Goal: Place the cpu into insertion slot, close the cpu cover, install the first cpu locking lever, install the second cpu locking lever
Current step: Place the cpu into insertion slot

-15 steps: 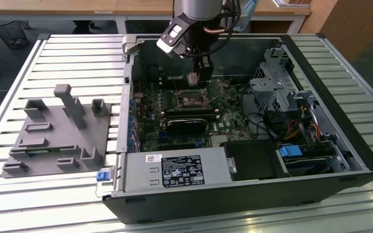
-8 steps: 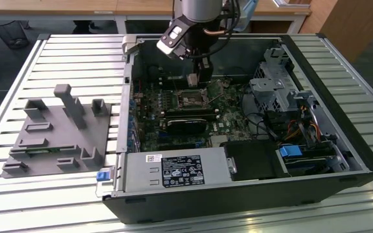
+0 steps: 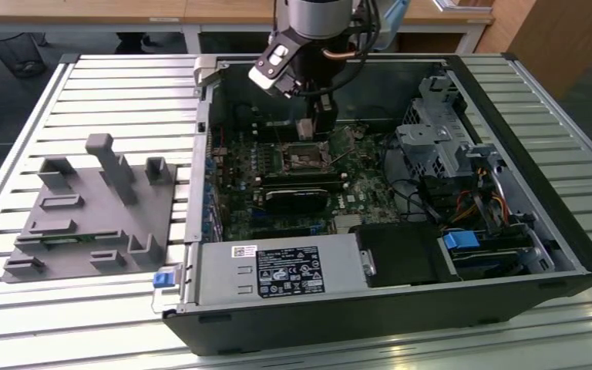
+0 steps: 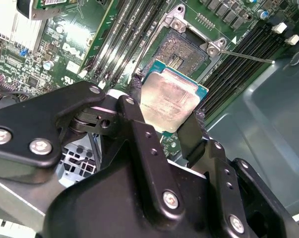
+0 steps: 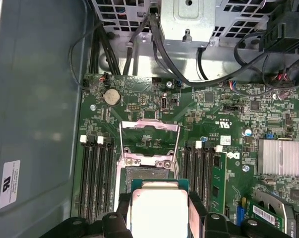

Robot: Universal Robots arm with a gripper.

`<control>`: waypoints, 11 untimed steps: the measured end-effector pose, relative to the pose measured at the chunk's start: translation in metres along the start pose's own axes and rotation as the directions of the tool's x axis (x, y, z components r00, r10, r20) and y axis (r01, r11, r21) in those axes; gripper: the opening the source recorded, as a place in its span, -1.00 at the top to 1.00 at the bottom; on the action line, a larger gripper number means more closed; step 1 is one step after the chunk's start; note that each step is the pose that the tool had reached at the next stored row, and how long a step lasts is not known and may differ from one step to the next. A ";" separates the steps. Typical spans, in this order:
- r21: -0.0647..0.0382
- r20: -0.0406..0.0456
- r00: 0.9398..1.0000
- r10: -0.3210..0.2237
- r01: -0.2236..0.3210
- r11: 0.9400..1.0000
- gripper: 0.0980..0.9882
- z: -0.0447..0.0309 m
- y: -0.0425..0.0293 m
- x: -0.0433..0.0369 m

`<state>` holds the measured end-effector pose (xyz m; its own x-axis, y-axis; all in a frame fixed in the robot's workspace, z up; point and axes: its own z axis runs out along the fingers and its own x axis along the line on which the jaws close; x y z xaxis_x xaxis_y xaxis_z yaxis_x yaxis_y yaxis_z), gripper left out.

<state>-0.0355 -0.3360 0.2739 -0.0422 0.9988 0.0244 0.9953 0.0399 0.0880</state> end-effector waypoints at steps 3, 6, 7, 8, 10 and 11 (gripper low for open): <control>0.000 0.000 1.000 0.000 0.000 1.000 0.00 0.0026 -0.0004 0.0000; 0.000 0.001 1.000 0.000 0.000 1.000 0.00 0.0076 -0.0009 0.0000; 0.000 0.001 1.000 0.000 0.000 1.000 0.00 0.0094 -0.0011 0.0001; 0.000 0.001 1.000 0.000 0.000 1.000 0.00 0.0112 -0.0013 0.0001; 0.000 0.000 1.000 0.000 0.000 1.000 0.00 0.0149 -0.0016 0.0004; 0.000 0.001 1.000 0.000 0.000 1.000 0.00 0.0164 -0.0017 0.0006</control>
<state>-0.0357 -0.3351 0.2574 -0.0422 0.9988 0.0239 0.9953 0.0400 0.0880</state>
